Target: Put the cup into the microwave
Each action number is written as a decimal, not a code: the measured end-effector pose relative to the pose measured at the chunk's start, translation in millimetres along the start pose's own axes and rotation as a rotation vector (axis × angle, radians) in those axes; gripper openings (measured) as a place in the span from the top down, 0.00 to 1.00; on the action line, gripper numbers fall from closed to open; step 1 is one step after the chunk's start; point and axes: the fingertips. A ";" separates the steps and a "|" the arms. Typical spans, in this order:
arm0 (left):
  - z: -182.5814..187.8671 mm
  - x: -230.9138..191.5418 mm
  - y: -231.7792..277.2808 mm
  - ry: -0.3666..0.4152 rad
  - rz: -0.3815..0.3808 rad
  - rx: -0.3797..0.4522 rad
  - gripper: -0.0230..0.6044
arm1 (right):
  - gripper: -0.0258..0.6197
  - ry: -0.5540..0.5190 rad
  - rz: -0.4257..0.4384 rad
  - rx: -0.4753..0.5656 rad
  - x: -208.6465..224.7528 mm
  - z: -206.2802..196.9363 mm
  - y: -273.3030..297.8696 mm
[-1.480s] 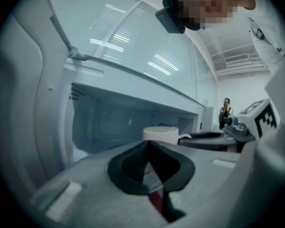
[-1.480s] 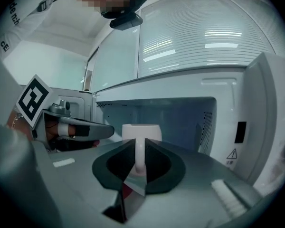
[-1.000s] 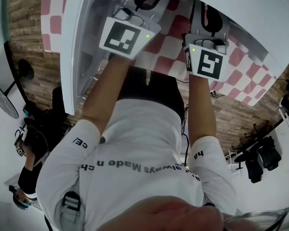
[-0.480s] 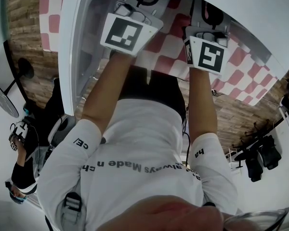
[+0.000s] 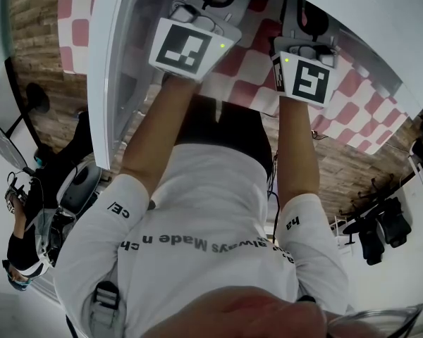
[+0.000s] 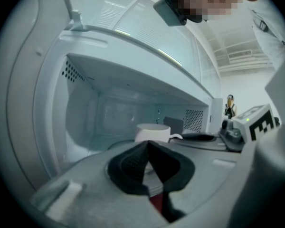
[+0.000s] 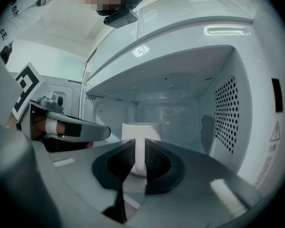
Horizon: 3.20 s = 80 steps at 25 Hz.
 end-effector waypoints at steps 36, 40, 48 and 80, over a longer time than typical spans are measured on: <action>122.8 104.3 -110.6 -0.017 -0.090 0.023 0.96 | 0.85 -0.054 0.109 -0.038 -26.5 164.1 -145.2; 162.0 121.2 -139.6 -0.044 -0.100 0.057 0.96 | 0.86 -0.061 0.128 -0.002 -34.6 214.9 -173.1; 238.5 156.3 -184.4 -0.009 -0.130 0.112 0.96 | 0.88 -0.058 0.126 0.049 -35.4 292.6 -227.8; 313.9 257.1 -230.7 0.056 -0.246 0.173 0.96 | 0.90 -0.089 0.154 0.114 -38.7 394.2 -306.5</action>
Point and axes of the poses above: the fingertips, and each gripper's own axes: y forward along the fingers, x to its right, z out of its top, and after that the axes turned 5 degrees about -y, right-handed
